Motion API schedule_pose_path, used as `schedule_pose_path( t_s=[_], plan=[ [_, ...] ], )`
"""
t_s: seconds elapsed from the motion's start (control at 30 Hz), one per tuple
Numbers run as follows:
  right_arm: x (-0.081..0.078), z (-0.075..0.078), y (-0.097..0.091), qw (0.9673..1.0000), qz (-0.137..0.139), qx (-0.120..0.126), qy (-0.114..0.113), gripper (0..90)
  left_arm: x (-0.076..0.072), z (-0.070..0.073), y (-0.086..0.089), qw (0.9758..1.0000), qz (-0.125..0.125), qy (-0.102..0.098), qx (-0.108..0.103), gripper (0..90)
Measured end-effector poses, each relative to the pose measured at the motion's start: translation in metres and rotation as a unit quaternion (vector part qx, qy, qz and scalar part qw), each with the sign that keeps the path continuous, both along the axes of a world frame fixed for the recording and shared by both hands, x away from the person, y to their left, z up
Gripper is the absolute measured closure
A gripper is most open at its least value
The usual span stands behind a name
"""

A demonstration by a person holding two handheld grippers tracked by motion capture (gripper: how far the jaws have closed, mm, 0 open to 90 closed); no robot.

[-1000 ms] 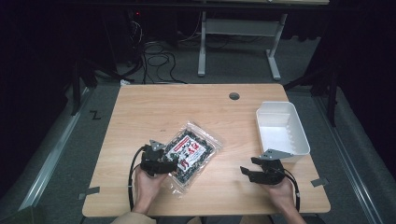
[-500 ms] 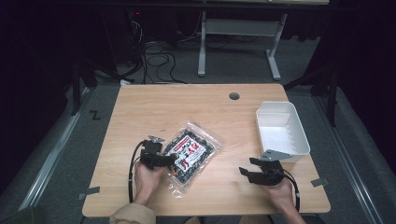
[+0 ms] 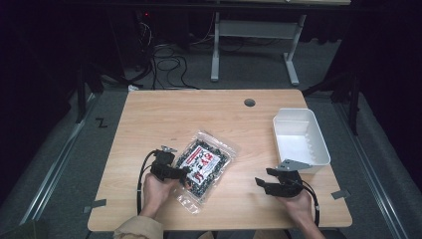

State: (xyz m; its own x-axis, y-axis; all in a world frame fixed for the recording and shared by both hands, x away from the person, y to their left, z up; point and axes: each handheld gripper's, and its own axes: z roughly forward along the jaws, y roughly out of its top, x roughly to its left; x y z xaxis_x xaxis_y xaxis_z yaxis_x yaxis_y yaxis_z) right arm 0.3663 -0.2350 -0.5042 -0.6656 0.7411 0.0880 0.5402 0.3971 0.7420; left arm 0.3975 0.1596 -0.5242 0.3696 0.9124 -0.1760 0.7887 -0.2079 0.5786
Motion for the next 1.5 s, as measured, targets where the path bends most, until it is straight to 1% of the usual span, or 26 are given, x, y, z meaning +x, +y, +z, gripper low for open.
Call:
schedule_pose_path(
  t_s=[0.1, 0.17, 0.23, 0.27, 0.3, 0.33, 0.4, 0.43, 0.53, 0.63, 0.67, 0.7, 0.77, 0.83, 0.87, 0.9, 0.97, 1.07, 1.1, 1.17, 1.23, 1.3, 1.37, 1.43, 1.47, 1.5],
  plan=[
    [0.000, 0.002, -0.002, 1.0000, -0.004, 0.007, 0.000, 37.5, -0.001, -0.001, -0.001, 0.9999, -0.010, -0.005, -0.004, 27.5],
    [-0.001, 0.003, -0.002, 0.9999, -0.004, 0.010, -0.001, 37.7, -0.002, -0.001, -0.002, 0.9998, -0.021, -0.005, -0.001, 27.5],
    [-0.001, 0.004, -0.002, 0.9999, -0.011, 0.002, -0.007, 39.9, -0.003, -0.001, -0.003, 0.9997, -0.026, -0.005, 0.000, 27.5],
    [-0.001, 0.004, -0.001, 0.9996, -0.024, -0.009, -0.015, 40.5, -0.003, -0.001, -0.004, 0.9996, -0.028, -0.004, -0.001, 27.5],
    [-0.001, 0.004, 0.000, 0.9992, -0.025, -0.023, -0.020, 40.6, -0.003, -0.001, -0.005, 0.9995, -0.030, -0.004, -0.001, 27.5],
    [-0.001, 0.004, 0.000, 0.9990, -0.024, -0.031, -0.021, 40.6, -0.004, -0.001, -0.005, 0.9995, -0.032, -0.005, 0.000, 27.5],
    [-0.002, 0.007, 0.000, 0.9989, -0.021, -0.034, -0.022, 39.1, -0.005, -0.001, -0.007, 0.9993, -0.037, -0.009, -0.001, 27.7],
    [-0.004, 0.010, -0.001, 0.9995, -0.012, -0.016, -0.024, 38.2, -0.006, -0.001, -0.008, 0.9990, -0.042, -0.011, -0.002, 27.9],
    [-0.005, 0.012, 0.000, 0.9998, -0.003, -0.005, -0.021, 37.1, -0.007, -0.001, -0.009, 0.9987, -0.049, -0.012, -0.002, 28.0],
    [-0.003, 0.011, 0.001, 0.9999, 0.006, -0.010, -0.012, 37.9, -0.008, -0.001, -0.011, 0.9985, -0.053, -0.013, -0.002, 28.0],
    [-0.003, 0.011, 0.004, 0.9995, 0.016, -0.021, -0.019, 46.0, -0.009, -0.002, -0.011, 0.9984, -0.054, -0.015, -0.004, 28.0],
    [-0.003, 0.011, 0.004, 0.9995, 0.016, -0.021, -0.019, 46.0, -0.010, -0.002, -0.011, 0.9983, -0.055, -0.018, -0.005, 28.0],
    [-0.004, 0.014, 0.010, 0.9981, 0.029, -0.040, -0.037, 47.7, -0.011, -0.002, -0.013, 0.9979, -0.062, -0.018, -0.005, 27.9],
    [-0.002, 0.014, 0.011, 0.9983, 0.026, -0.040, -0.034, 47.1, -0.011, -0.002, -0.013, 0.9976, -0.066, -0.017, -0.005, 27.9],
    [0.000, 0.015, 0.012, 0.9983, 0.027, -0.043, -0.029, 46.3, -0.011, -0.002, -0.014, 0.9975, -0.068, -0.017, -0.005, 28.0],
    [0.006, 0.015, 0.015, 0.9985, 0.025, -0.045, -0.022, 45.9, -0.012, -0.002, -0.014, 0.9974, -0.070, -0.018, -0.006, 27.9],
    [0.010, 0.015, 0.019, 0.9983, 0.025, -0.046, -0.024, 48.5, -0.013, -0.002, -0.016, 0.9973, -0.071, -0.017, -0.005, 27.9],
    [0.015, 0.018, 0.024, 0.9982, 0.025, -0.046, -0.030, 48.9, -0.013, -0.001, -0.017, 0.9972, -0.074, -0.014, -0.003, 27.9],
    [0.019, 0.022, 0.030, 0.9981, 0.025, -0.050, -0.027, 48.6, -0.013, -0.001, -0.018, 0.9971, -0.074, -0.014, -0.002, 27.9],
    [0.021, 0.023, 0.032, 0.9982, 0.026, -0.047, -0.026, 48.1, -0.014, 0.000, -0.019, 0.9969, -0.078, -0.013, 0.000, 28.0],
    [0.027, 0.027, 0.038, 0.9984, 0.027, -0.048, -0.015, 47.8, -0.014, 0.000, -0.020, 0.9968, -0.079, -0.012, 0.000, 27.9],
    [0.039, 0.030, 0.045, 0.9980, 0.023, -0.058, -0.010, 48.1, -0.014, 0.000, -0.021, 0.9968, -0.079, -0.012, 0.002, 28.0],
    [0.042, 0.031, 0.046, 0.9980, 0.021, -0.058, -0.008, 48.6, -0.015, 0.000, -0.021, 0.9967, -0.080, -0.012, 0.004, 27.9],
    [0.051, 0.032, 0.049, 0.9986, 0.018, -0.049, 0.001, 48.6, -0.015, 0.001, -0.022, 0.9965, -0.082, -0.013, 0.007, 28.1],
    [0.053, 0.032, 0.051, 0.9985, 0.019, -0.051, 0.004, 48.6, -0.016, 0.001, -0.023, 0.9964, -0.084, -0.014, 0.008, 28.2],
    [0.060, 0.030, 0.054, 0.9985, 0.021, -0.048, 0.015, 48.7, -0.016, 0.001, -0.023, 0.9962, -0.085, -0.016, 0.009, 28.4]
  ],
)
